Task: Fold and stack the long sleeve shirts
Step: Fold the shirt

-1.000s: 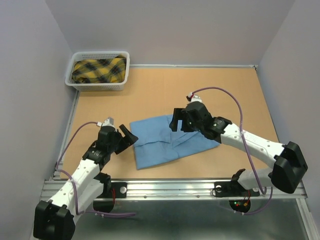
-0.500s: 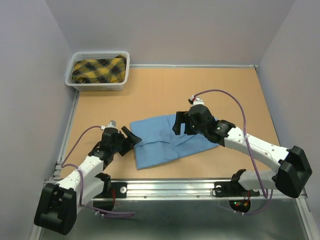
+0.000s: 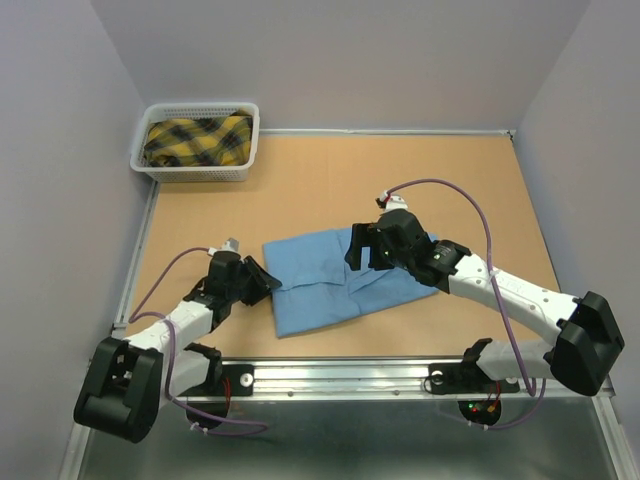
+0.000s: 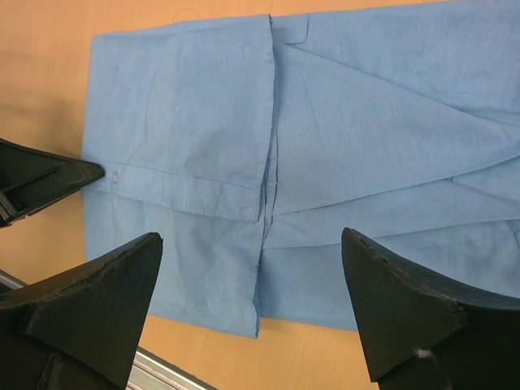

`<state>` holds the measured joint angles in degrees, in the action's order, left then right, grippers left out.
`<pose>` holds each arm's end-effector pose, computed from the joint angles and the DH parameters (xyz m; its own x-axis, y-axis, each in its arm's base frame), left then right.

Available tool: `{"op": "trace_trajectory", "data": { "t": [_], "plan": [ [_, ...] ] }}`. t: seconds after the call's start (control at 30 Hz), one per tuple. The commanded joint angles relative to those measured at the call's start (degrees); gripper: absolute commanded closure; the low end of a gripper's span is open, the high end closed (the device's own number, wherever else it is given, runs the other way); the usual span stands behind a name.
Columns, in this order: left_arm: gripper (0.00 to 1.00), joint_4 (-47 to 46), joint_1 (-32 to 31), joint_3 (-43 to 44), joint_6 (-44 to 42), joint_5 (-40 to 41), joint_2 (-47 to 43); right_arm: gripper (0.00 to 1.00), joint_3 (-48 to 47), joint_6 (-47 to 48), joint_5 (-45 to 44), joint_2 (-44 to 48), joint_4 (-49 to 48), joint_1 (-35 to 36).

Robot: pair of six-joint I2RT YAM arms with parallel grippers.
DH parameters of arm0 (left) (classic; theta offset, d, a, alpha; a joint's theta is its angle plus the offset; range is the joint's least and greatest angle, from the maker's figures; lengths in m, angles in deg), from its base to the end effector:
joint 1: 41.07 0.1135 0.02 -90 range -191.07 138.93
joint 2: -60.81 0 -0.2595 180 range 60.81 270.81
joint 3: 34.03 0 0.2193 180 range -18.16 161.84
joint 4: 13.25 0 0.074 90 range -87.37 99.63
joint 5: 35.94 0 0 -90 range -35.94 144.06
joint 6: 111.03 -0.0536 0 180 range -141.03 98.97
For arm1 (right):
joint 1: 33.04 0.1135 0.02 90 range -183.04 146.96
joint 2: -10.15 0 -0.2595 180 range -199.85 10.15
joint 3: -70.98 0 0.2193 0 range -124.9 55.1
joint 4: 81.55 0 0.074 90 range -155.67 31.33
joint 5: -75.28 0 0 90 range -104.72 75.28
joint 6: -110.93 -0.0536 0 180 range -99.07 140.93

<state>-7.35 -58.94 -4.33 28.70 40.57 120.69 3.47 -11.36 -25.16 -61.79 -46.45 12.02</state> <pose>0.1687 -0.0675 0.1534 -0.7269 -0.5452 -0.4176 -0.1188 0.6987 -0.7055 0.1877 0.1743 0.2626 -0.6992 0.0431 -0.7136 -0.2648 0.9116 0.3145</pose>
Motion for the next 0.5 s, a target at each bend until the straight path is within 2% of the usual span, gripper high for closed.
{"op": "trace_trajectory", "data": {
  "t": [0.0, 0.1, 0.2, 0.3, 0.47],
  "plan": [
    [0.6, 1.72, 0.03, 0.15, -2.18, -0.91, 2.26, 0.04, 0.57, 1.27, -0.2, 0.4, -1.73, -0.15],
    [0.71, 0.58, 0.03, 0.67, -2.36, -1.18, 3.57, 0.04, 1.01, 1.44, -0.37, 0.31, -1.73, -0.15],
    [0.88, 0.22, 0.03, 2.34, -3.85, -1.09, 4.9, 0.04, 1.19, 1.53, 0.59, -0.13, -1.82, -0.15],
    [1.0, 2.94, 0.03, 5.24, -5.87, -0.4, 4.64, 0.04, 1.01, 1.18, 2.44, -1.53, -2.08, -0.15],
    [1.0, 15.49, 0.03, 13.4, -10.78, 5.13, 0.25, 0.07, 1.19, -0.22, 2.35, -4.34, -2.52, -0.23]
  ]
}}
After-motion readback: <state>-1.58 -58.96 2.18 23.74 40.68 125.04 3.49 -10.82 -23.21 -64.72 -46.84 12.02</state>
